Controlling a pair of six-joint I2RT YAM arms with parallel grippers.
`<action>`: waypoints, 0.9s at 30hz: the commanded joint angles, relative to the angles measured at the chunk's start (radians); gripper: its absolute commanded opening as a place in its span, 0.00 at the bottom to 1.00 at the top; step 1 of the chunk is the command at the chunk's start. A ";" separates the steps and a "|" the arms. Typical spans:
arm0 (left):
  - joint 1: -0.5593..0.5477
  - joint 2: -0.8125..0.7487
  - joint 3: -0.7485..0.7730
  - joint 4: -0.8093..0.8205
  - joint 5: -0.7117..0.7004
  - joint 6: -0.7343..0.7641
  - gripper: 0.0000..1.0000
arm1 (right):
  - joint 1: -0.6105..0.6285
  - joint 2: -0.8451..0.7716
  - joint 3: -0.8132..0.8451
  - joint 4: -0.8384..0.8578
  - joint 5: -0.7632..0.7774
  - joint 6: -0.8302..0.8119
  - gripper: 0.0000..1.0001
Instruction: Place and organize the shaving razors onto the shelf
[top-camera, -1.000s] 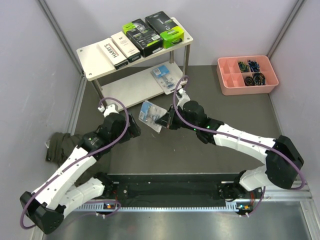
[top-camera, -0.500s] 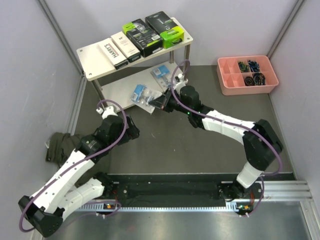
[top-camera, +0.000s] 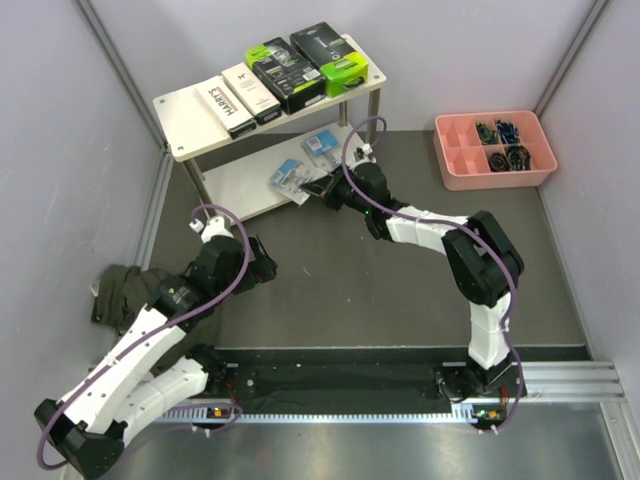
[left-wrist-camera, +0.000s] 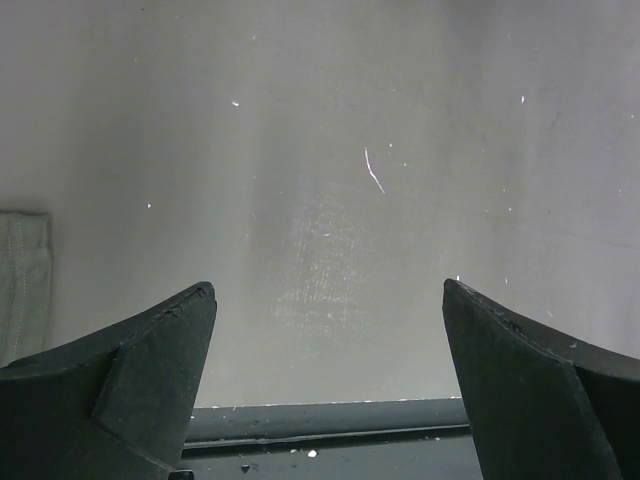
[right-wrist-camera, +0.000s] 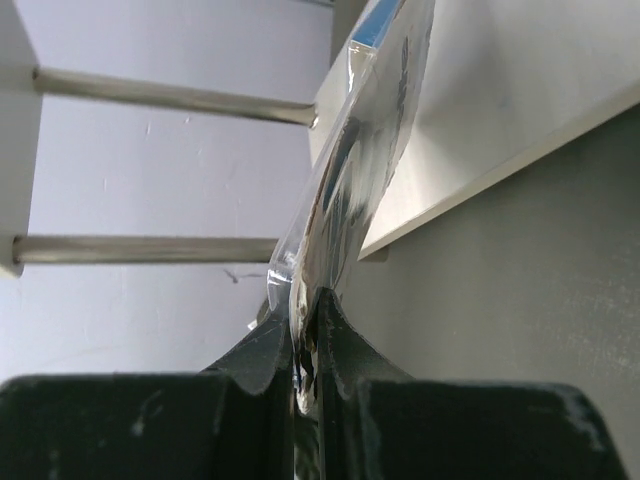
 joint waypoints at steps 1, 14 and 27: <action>0.001 -0.023 -0.003 0.007 -0.012 0.015 0.99 | -0.014 0.028 0.037 0.146 0.059 0.096 0.00; 0.001 -0.041 -0.025 0.007 -0.009 0.012 0.99 | -0.014 0.069 -0.123 0.242 0.178 0.289 0.00; 0.001 -0.035 -0.035 0.008 -0.006 0.012 0.99 | -0.012 0.200 -0.120 0.322 0.169 0.389 0.06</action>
